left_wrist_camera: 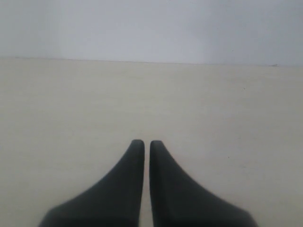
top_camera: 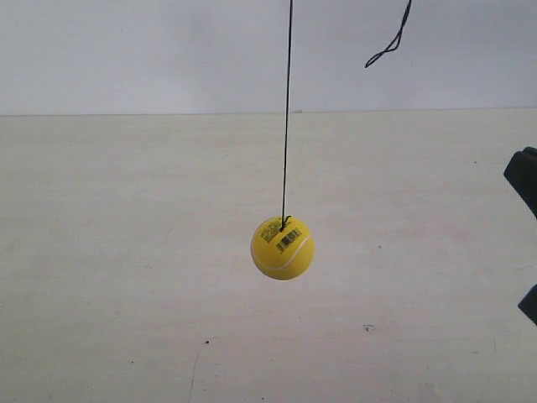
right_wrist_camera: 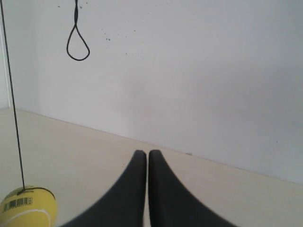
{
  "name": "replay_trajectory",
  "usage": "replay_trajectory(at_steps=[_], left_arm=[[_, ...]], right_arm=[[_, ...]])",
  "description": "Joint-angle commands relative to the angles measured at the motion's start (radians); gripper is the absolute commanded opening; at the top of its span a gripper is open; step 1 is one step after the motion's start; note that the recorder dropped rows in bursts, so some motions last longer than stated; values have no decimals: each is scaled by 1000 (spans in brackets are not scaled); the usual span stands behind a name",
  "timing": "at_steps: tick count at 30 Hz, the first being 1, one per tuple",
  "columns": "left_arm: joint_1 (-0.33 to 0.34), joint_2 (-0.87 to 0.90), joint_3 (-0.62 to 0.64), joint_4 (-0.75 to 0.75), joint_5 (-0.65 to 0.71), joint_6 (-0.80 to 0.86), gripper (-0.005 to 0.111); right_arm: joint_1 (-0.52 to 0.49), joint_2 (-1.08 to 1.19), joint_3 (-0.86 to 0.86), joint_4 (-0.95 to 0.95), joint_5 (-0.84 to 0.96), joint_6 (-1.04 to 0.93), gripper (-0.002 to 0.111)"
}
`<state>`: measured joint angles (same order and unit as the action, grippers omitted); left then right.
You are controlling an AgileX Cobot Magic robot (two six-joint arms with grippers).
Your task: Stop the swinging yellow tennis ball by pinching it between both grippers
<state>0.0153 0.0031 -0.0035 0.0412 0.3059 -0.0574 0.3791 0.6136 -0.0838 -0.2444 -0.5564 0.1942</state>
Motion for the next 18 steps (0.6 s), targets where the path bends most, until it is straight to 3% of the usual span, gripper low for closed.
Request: replay_trajectory(at_steps=[1,11,18], left_arm=[[4,-3,3,2,1,17,5],[4,-3,3,2,1,103,5],[-4,-3,3,2,-1,103,5]], right_arm=[[3,-4,5,2,2,3,0],[3,-15,5,2,7,-8,0],[3,-255,5,0,142,9,0]])
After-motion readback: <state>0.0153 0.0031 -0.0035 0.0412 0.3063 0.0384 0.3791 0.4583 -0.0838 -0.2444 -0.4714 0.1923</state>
